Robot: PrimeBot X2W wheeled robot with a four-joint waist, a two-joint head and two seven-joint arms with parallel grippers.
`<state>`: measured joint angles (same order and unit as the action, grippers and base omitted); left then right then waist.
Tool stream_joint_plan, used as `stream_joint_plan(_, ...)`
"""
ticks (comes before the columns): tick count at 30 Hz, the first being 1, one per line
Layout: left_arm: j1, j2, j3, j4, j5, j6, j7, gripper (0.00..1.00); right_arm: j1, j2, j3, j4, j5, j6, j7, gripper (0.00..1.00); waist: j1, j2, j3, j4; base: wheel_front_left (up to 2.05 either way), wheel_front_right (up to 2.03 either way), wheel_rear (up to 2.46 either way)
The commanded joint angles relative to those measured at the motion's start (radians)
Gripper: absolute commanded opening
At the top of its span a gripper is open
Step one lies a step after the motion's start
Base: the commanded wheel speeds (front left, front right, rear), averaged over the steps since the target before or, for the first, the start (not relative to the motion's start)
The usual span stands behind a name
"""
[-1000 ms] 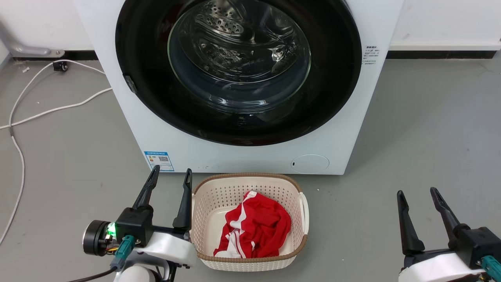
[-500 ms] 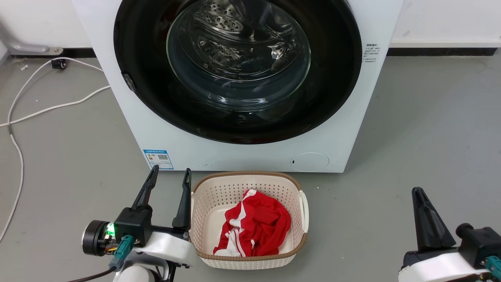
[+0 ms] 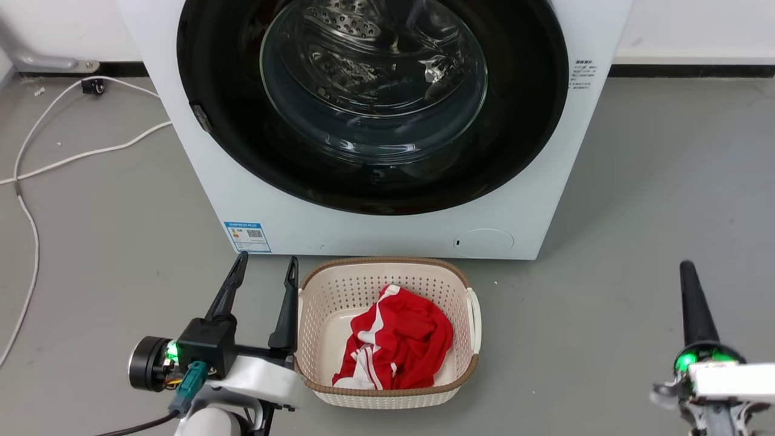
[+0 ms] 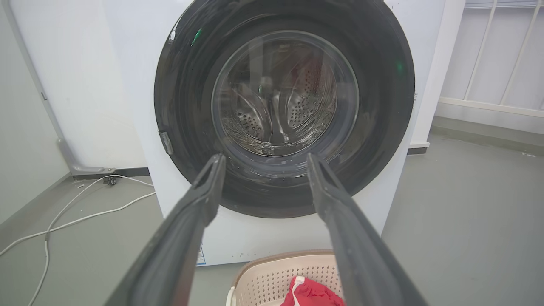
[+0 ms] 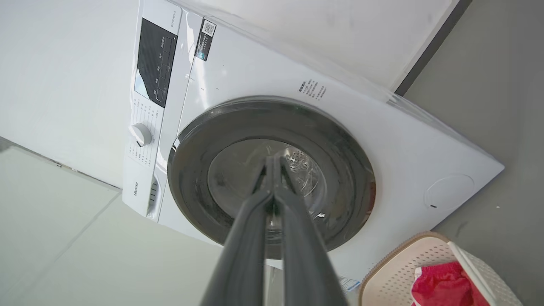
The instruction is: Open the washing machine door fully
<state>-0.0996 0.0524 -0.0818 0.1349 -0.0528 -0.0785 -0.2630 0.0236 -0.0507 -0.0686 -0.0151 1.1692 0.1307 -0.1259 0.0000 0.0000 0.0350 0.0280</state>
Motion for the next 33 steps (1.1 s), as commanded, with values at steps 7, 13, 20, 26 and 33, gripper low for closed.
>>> stream_joint_plan(7, -0.037, 0.0, 0.007, -0.029, -0.008, 0.007, -0.003, 1.0, -0.187, -0.027, -0.111, 0.024, 0.249, 0.0, 0.172, 0.0, 0.0, 0.0, 0.065, 0.002, 0.0, 0.0, 0.0)
stream_joint_plan(13, -0.07, -0.001, 0.003, -0.049, -0.012, 0.005, -0.003, 1.0, -0.413, -0.102, -0.174, 0.167, 0.339, 0.0, 0.268, 0.0, 0.0, 0.0, 0.127, 0.013, 0.0, 0.0, 0.0)
stream_joint_plan(20, -0.112, -0.001, 0.002, -0.068, -0.015, 0.0, -0.003, 1.0, -0.744, -0.22, -0.157, 0.41, 0.311, 0.0, 0.355, 0.0, 0.0, 0.0, 0.195, 0.025, 0.0, 0.0, 0.0)
stream_joint_plan(26, -0.141, -0.002, -0.008, -0.084, -0.016, -0.002, -0.003, 1.0, -1.022, -0.277, -0.09, 0.599, 0.224, 0.0, 0.431, 0.0, 0.0, 0.0, 0.231, 0.036, 0.0, 0.0, 0.0)
stream_joint_plan(33, -0.174, -0.002, -0.015, -0.111, -0.022, -0.006, -0.003, 1.0, -1.302, -0.266, 0.003, 0.829, 0.07, 0.0, 0.514, 0.0, 0.0, 0.0, 0.288, 0.051, 0.0, 0.0, 0.0)
